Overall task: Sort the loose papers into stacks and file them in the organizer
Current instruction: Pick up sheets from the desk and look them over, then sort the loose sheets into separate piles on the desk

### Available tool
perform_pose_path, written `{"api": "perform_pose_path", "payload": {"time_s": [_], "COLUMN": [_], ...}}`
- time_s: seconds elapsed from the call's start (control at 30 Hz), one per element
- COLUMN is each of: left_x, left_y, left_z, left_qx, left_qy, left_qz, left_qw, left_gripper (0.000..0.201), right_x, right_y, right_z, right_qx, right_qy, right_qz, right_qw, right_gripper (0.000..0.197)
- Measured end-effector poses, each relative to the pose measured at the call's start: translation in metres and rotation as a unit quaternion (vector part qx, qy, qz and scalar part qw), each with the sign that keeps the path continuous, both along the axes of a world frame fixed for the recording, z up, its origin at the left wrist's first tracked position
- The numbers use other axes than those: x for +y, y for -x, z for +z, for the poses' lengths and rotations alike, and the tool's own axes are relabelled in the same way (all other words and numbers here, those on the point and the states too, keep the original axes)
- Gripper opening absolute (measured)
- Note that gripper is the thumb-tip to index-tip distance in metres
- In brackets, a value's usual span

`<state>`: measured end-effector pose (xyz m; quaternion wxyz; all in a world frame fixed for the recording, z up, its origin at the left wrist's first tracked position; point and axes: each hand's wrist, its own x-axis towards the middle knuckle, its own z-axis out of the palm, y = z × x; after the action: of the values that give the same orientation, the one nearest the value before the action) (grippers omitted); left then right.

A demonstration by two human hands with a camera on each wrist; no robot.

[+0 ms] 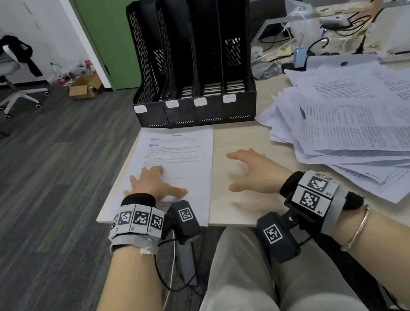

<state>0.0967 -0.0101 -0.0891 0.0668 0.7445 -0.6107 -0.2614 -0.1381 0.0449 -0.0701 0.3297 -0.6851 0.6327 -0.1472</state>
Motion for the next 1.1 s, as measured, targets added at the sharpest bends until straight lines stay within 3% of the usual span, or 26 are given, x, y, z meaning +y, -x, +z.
{"api": "perform_pose_path", "payload": {"time_s": [0.13, 0.3, 0.63, 0.87, 1.0, 1.1], "left_x": [0.004, 0.008, 0.024, 0.035, 0.037, 0.046], "left_y": [0.012, 0.053, 0.177, 0.264, 0.302, 0.321], "left_z": [0.011, 0.031, 0.059, 0.063, 0.051, 0.048], "left_qx": [0.082, 0.150, 0.202, 0.139, 0.083, 0.023], "left_qy": [0.067, 0.125, 0.129, 0.088, 0.036, -0.011], "left_qz": [0.007, -0.047, -0.200, -0.316, -0.355, -0.401], "left_qw": [0.994, 0.980, 0.950, 0.934, 0.930, 0.916], "left_gripper": [0.091, 0.090, 0.091, 0.082, 0.104, 0.103], "right_x": [0.004, 0.014, 0.044, 0.063, 0.074, 0.082], "right_y": [0.010, 0.035, 0.126, 0.195, 0.232, 0.254], "right_z": [0.007, 0.026, 0.038, 0.029, 0.022, 0.019], "right_qx": [-0.044, -0.063, -0.018, 0.043, 0.067, 0.098], "right_qy": [0.055, 0.107, 0.119, 0.075, 0.050, 0.025], "right_qz": [-0.025, -0.064, -0.176, -0.246, -0.293, -0.310], "right_qw": [0.997, 0.990, 0.977, 0.965, 0.952, 0.945], "right_gripper": [0.070, 0.063, 0.060, 0.064, 0.063, 0.056]}}
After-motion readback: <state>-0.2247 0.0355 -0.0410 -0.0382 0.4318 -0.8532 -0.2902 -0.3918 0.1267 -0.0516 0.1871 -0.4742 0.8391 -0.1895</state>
